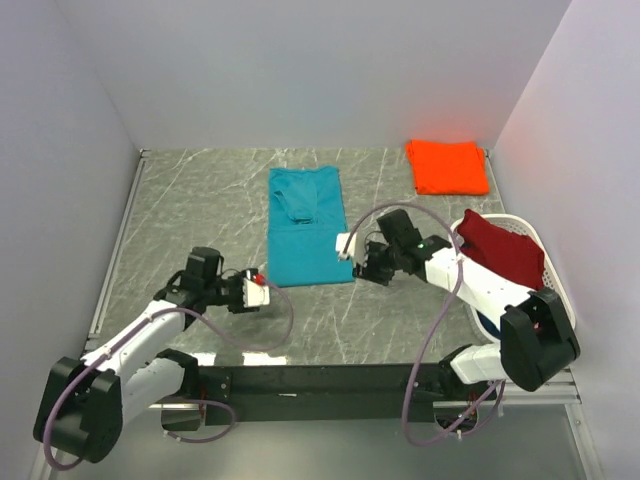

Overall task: Fold and stack the t-shirts
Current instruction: Fold the tshirt

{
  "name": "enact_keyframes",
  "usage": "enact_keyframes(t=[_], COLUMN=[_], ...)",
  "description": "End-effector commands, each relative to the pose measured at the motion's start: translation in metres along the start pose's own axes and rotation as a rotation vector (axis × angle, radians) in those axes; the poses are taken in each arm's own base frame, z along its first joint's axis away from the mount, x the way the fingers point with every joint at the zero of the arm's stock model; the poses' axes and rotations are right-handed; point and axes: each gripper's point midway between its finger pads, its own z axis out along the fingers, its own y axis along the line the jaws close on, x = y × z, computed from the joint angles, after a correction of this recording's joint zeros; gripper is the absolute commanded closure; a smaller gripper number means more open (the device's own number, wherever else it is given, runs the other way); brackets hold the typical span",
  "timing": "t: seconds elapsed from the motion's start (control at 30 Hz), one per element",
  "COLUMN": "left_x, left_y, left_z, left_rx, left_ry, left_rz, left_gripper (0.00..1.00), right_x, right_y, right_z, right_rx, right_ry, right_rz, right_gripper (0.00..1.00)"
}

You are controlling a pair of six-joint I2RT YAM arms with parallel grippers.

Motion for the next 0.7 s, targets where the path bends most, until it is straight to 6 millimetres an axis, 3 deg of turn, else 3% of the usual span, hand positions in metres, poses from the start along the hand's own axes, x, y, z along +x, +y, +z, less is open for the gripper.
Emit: enact_keyframes(t=[0.0,0.1,0.27,0.67], left_x=[-0.016,-0.009,0.000,0.020], left_y=[0.016,0.010,0.017,0.018], left_z=[0.015,0.028,0.039,0.053], left_rx=[-0.058,-0.022,-0.032,0.002], left_ry=[-0.038,-0.008,0.010,0.086], left_rz=[0.244,0.196,0.174,0.113], left_gripper=[0.48,0.55,0.57,0.59], right_x=[-0.036,-0.036,-0.023,-0.004], right_y=[-0.009,0.008,0.009,0.027], right_z=[0.010,0.028,0.048,0.067], right_rx=[0.083,0.047,0.050,-0.029], right_ry=[-0.106,-0.100,-0.064,0.014], right_rz=[-0.277,-0.307,-0.336,-0.407], right_gripper=[0.45,0.47,0.50,0.54])
